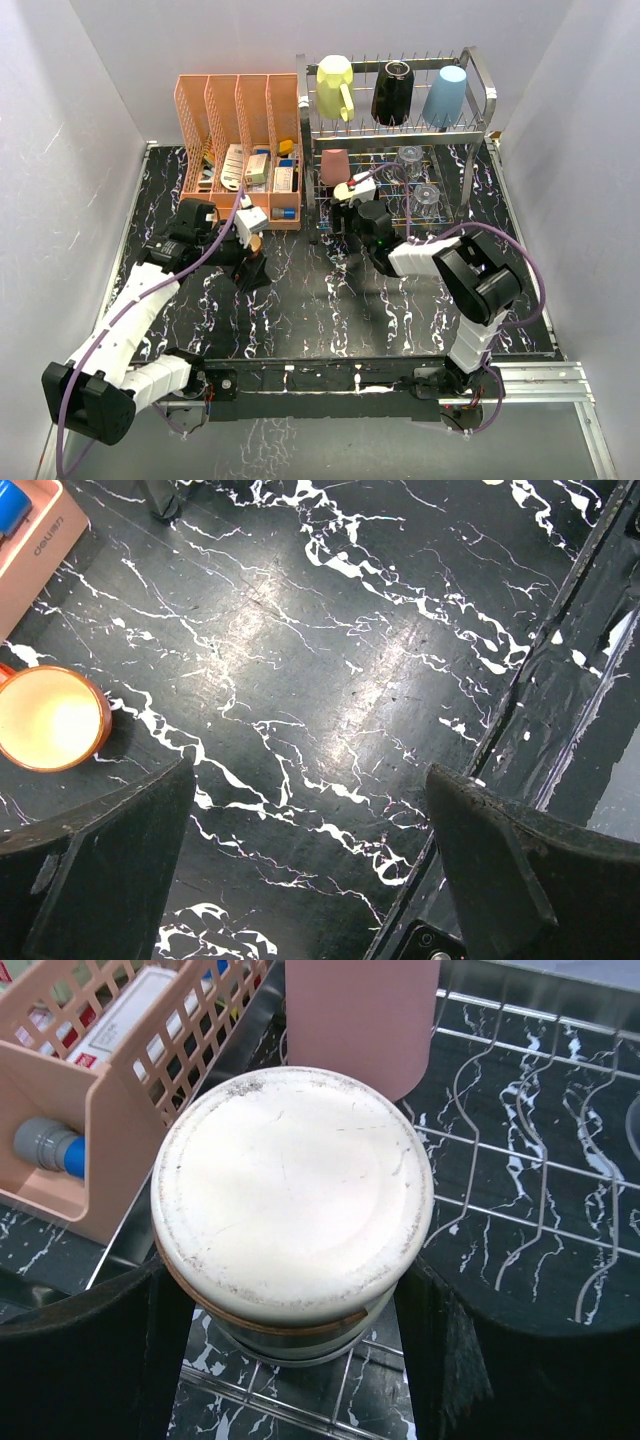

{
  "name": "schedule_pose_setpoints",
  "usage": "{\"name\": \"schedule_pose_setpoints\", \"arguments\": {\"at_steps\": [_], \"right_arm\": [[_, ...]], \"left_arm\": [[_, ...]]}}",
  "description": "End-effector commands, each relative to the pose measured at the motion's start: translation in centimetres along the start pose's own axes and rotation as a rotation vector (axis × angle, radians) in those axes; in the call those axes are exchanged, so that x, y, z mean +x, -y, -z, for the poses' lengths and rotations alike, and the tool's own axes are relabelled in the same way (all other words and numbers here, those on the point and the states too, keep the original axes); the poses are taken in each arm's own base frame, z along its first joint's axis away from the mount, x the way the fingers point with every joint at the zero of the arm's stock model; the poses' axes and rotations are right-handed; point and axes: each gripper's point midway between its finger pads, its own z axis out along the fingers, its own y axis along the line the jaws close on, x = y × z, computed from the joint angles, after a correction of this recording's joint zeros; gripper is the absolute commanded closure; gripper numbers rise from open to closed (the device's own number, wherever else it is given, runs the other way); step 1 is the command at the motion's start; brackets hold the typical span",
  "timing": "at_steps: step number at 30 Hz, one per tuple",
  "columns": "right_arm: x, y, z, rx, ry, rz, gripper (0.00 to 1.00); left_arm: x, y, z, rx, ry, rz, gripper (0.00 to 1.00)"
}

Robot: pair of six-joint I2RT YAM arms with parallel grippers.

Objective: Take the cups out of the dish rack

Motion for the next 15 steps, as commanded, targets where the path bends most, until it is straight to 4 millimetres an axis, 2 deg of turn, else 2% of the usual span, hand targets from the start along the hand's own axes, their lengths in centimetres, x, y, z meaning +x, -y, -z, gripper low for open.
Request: {"name": "schedule_pose_setpoints", "arguments": {"at_steps": [1,9,15], "right_arm": [[-6.3,0.9,1.4,0.025,0.182,-0.018,0.50],[-8.4,1.5,3.8,0.018,0.220,-0.028,0.52],[-8.6,0.5,7.6,-0.063,0.191,-0.114,0.54]], "left_arm": [[-1.2,1.2,1.1,0.038,0.049,-0.053,0.03],[-1.1,1.1,1.6,0.021,0.058,-0.113,0.03],[-1.3,0.7,1.3,0.001,0.090,-0.178,0.03]]}}
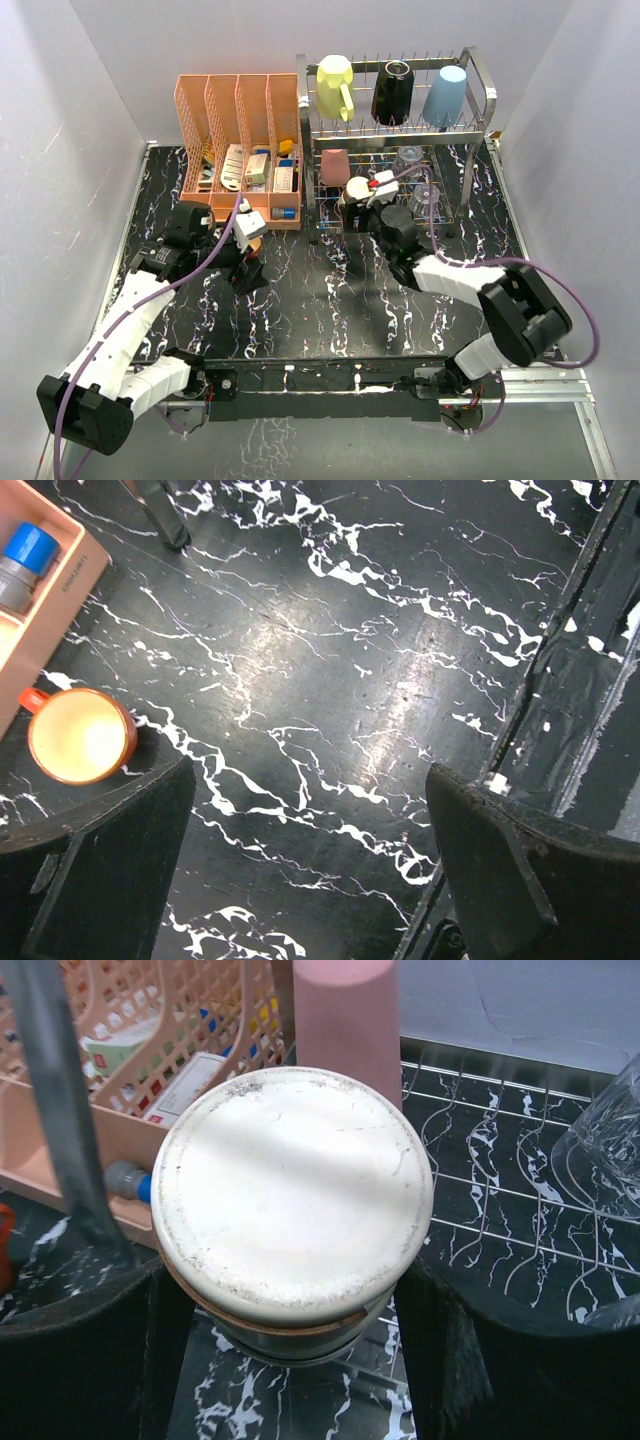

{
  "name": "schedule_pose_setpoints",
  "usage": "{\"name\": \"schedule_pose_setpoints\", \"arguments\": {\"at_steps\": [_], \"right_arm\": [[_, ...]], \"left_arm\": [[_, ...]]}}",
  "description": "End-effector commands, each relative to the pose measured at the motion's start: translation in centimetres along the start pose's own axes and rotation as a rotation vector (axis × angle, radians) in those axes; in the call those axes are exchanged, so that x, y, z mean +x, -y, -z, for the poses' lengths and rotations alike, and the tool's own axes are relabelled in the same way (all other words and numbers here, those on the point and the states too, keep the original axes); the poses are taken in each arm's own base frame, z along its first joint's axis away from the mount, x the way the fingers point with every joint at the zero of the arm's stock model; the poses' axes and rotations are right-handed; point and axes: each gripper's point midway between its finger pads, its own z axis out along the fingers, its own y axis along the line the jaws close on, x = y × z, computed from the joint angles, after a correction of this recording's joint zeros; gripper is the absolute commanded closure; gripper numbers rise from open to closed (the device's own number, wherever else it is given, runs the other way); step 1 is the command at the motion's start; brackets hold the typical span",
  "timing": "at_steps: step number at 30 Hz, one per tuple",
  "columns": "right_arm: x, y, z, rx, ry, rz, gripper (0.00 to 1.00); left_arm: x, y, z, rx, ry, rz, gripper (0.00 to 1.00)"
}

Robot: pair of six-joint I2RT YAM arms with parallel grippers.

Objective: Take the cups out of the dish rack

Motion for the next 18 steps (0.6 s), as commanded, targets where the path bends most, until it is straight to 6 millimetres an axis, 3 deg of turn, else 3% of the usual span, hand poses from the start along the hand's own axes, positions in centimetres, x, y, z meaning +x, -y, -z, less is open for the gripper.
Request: {"name": "schedule_pose_setpoints", "arguments": {"at_steps": [1,5,9,13,18], "right_arm": [[-3.1,-0.9,3.0,-0.063,0.057,-0.109,0.55],[-1.9,-2.9,6.4,-0.141,-0.020,-0.216,0.57],[-1.4,-6.4,9.8,-0.259,-0.095,-0.401,0.57],[-2.2,-11.2,12.2,-0.425,-0.153,-0.631,0.57],[-4.3,-17.0,13.5,-0.613,-0.221,-0.891,0.57]], "left_arm": [[-0.8,-0.1,0.3,-0.008,0.062,-0.098,0.03],[-0.8,-0.9,0.1,-0.043,0.073,-0.178,0.03],[-0.7,-1.0,-0.1,-0.042,0.093,-0.246,0.03],[-0.3,0.3,-0.4,0.022,0.107,-0.282,0.03],[-0.5,0.7,-0.2,0.031,0.124,-0.309,0.05]]}}
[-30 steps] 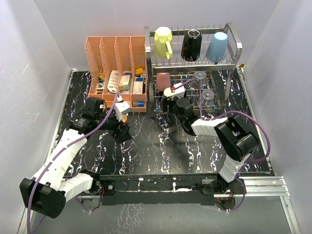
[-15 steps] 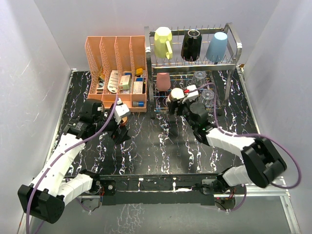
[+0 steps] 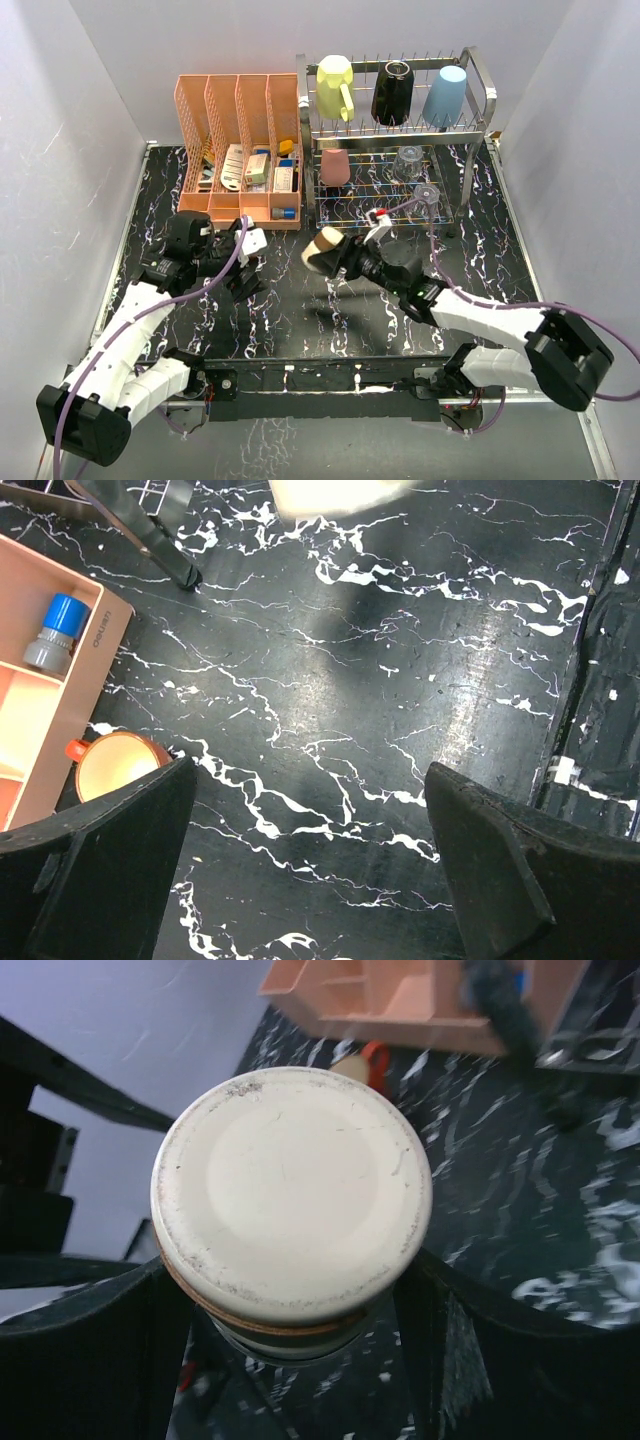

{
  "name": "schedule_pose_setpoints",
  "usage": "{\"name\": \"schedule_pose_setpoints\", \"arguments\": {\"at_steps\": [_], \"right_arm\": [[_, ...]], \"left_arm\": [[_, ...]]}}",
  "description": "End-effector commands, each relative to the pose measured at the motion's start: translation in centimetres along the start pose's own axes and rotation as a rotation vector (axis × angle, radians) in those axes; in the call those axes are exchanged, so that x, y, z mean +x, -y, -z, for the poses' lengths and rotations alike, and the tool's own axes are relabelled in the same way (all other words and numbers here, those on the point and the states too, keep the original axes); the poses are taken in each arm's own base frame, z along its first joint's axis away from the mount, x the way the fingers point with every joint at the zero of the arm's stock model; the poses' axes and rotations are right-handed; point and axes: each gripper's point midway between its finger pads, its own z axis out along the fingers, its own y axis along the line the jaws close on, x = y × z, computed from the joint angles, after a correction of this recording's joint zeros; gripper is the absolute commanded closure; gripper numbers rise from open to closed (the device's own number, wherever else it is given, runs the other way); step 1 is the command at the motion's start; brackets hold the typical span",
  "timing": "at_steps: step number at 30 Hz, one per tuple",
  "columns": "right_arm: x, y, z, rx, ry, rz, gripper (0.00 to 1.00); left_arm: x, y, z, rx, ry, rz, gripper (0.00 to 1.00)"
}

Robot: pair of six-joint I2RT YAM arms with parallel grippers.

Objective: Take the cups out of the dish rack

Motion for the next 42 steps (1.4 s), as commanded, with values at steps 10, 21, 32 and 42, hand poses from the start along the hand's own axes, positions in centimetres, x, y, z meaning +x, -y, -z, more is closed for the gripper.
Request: {"name": "schedule_pose_setpoints", "arguments": {"at_steps": [10,21,32,42], "right_arm": [[0.0,-12.1,-2.0,-0.449,-0.136,-0.730,0.58],[1.1,-15.6,-2.5,-0.476,-0.214,-0.940,0.58],[2.0,-16.7,-2.4,-0.517,-0.263,-1.011,0.37],[3.5,-9.9,-2.4,-0.162,-0.144,-0.943,0.02]], "left_arm": [[-3.7,1.1,2.0,-0.051,0.184,-0.085,0.13],[-5.5,0.4,2.8,-0.133,0.283,-0.141,0.30],[-5.2,-0.7,3.2,-0.207,0.276,-0.107,0.99],[-3.8,-5.2,3.2,-0.388,0.157,0.100,1.00]]}}
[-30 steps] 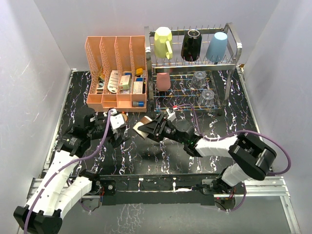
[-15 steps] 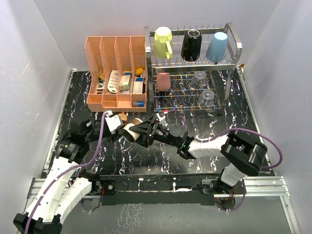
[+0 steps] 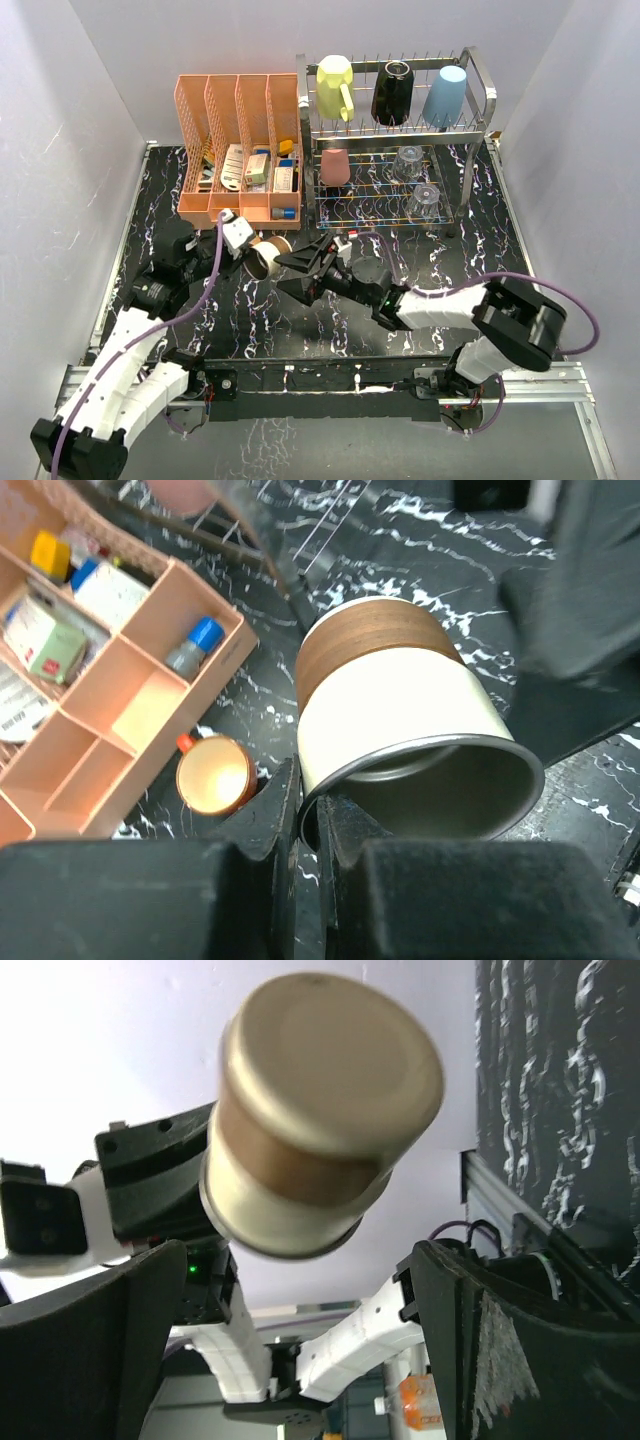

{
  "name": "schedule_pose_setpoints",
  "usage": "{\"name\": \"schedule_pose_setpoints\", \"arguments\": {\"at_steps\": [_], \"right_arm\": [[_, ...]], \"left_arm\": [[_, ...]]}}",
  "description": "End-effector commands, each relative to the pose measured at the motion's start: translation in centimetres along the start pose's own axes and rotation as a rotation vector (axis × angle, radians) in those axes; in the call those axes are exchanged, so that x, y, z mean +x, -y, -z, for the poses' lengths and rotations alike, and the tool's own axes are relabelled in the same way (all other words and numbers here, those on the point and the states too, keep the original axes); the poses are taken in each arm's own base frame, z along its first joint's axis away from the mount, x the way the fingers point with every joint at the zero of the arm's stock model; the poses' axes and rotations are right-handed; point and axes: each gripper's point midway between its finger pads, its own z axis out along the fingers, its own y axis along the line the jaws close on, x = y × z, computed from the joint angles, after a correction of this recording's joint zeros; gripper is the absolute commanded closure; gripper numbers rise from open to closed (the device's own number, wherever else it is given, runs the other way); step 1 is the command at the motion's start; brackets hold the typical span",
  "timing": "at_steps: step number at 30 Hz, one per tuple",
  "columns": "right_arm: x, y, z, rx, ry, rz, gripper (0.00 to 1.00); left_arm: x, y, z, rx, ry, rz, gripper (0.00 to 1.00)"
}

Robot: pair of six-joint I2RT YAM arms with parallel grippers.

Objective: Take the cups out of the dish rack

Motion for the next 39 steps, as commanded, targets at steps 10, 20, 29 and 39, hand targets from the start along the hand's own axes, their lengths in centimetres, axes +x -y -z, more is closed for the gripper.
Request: {"name": "schedule_pose_setpoints", "arguments": {"at_steps": [10,20,29,39], "right_arm": [[-9.8,2.6,9.6,0.426,0.443,0.411,0.02],[-17.0,-1.0,19.6,0.719,0.680,0.764,0.02],[-20.6,-3.0,22.2,0.876,0.785,0.924,0.02],[-22.2,-4.1,23.9,0.934,0.855,0.967,0.02]], "left_arm": [[3.5,-1.8,-2.9,0.081,-0.397,0.252,1.00],[7.3,-3.6,-6.5,0.143,-0.689,0.293,1.00],[8.9,-3.6,-9.6,0.157,-0.797,0.422,0.99],[10.5,-5.5,-10.7,0.089,-0.927,0.404,0.98]]}}
